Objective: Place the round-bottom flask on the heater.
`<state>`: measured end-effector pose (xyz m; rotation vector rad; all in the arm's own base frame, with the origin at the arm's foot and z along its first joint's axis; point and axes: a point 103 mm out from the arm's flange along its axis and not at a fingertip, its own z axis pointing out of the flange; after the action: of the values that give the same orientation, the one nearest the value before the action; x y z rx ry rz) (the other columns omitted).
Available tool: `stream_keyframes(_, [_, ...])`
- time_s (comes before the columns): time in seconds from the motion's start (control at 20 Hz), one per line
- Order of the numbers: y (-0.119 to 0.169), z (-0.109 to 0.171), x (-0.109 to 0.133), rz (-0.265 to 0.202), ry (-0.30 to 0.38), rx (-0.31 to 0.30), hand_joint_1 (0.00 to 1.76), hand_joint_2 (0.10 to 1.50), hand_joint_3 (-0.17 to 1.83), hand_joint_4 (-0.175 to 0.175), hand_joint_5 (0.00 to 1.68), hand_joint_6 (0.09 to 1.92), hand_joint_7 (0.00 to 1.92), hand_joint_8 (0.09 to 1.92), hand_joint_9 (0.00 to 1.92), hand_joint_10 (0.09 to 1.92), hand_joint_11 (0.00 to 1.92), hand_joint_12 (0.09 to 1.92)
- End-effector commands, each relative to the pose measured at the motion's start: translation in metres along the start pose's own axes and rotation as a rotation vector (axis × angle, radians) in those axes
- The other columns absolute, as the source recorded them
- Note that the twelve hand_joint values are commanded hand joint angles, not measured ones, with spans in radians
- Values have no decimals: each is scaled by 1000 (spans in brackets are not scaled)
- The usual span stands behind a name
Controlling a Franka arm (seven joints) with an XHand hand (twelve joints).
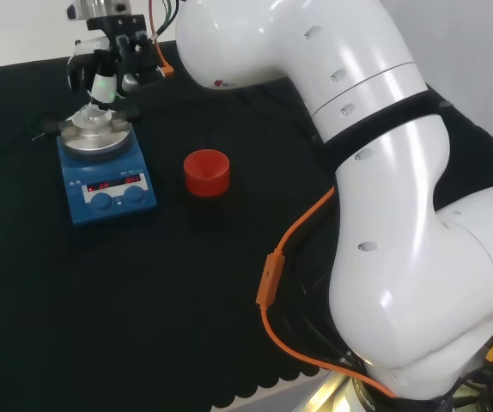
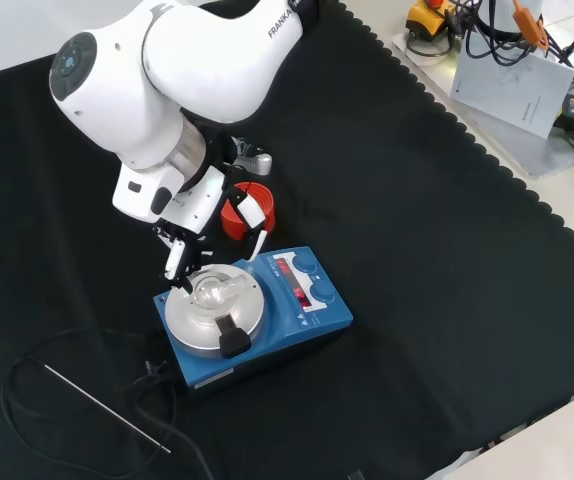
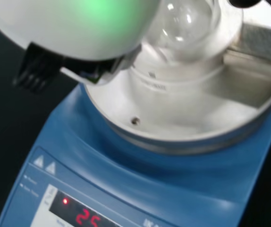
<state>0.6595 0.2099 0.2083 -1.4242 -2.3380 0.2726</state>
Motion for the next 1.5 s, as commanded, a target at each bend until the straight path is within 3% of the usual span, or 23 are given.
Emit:
stream_keyframes(0.05, [-19,-16,-15,41,-13,-23,1034,311,924,-174,291,798,953,986,1269,636,1227,1133])
stream_keyframes(0.6, [-76,-35,-23,105,-53,-28,943,314,891,-141,262,635,745,925,969,774,927,1287])
stream_keyframes(1.5, [-189,-20,-32,187,-50,-95,917,337,878,-116,225,506,645,885,853,808,802,1315])
